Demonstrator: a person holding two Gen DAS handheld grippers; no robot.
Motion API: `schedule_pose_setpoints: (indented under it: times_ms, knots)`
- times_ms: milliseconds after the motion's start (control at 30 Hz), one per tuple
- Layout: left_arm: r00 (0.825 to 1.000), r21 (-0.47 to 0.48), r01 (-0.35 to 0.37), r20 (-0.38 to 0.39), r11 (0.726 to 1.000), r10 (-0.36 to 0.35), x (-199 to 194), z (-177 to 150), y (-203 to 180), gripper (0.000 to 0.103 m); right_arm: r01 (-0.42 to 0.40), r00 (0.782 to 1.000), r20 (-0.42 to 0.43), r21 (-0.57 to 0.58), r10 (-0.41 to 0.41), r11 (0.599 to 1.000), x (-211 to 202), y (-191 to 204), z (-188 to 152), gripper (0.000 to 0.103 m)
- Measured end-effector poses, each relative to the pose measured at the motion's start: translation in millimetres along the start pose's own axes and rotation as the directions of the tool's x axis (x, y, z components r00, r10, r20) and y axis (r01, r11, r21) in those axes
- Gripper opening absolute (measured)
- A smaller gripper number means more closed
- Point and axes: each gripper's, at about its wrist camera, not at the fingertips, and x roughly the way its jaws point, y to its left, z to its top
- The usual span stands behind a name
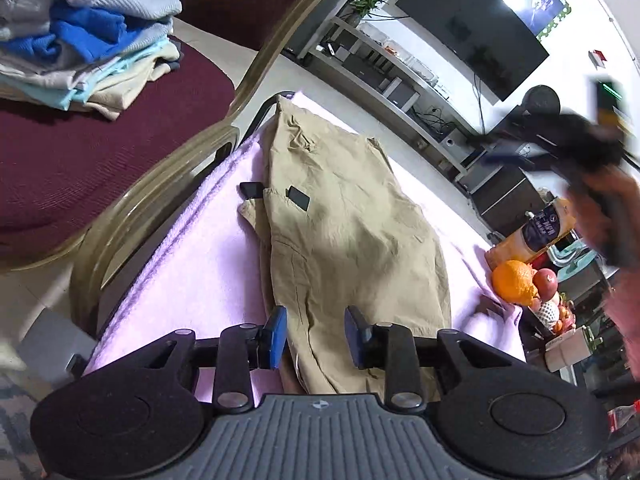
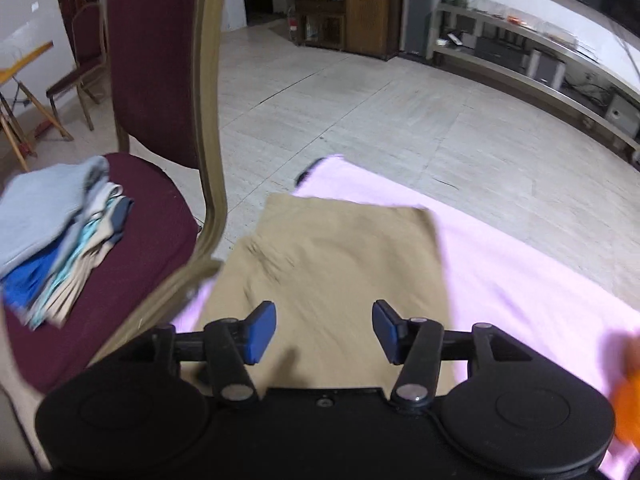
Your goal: Fold clothes
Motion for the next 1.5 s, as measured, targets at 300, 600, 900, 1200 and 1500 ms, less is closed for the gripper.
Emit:
schedule_pose_setpoints:
  times_ms: [300,600,900,1200,1500]
  knots:
    - [0.998,0.090,-0.055,-0.019,0.994,0.057,24.3,-6.3,-37.7,0.009,-0.082,0.994,-0.047,0.256,0.097,0.963,-14.7,-74.3,-114.1,0.033]
    - [0.935,0.235,-0.349,0.029,0.907,0.352,108.6,9.9,-43.8,0.005,-0.278,0.957,-0.013,0.241,0.290,0.930,82.5,-44.1,-160.7,0.016]
    - [0.944,0.209,-0.325,0.024,0.922,0.328,74.8,15.0,-40.8,0.008,-0.156,0.985,0.015,0.501,0.172,0.851,60.2,-128.7,-200.2,0.007]
    - [0.987,0.399,-0.151,0.004,0.904,0.163,108.5,35.8,-109.4,0.009,-0.336,0.942,0.149,0.390,0.301,0.857,43.6,-117.3,-147.0,0.011]
    - [0.980,0.311,-0.107,-0.125,0.944,0.152,176.4,38.9,-73.8,0.013,-0.436,0.864,-0.050,0.423,0.501,0.794,155.6,-80.9,-118.9,0.005]
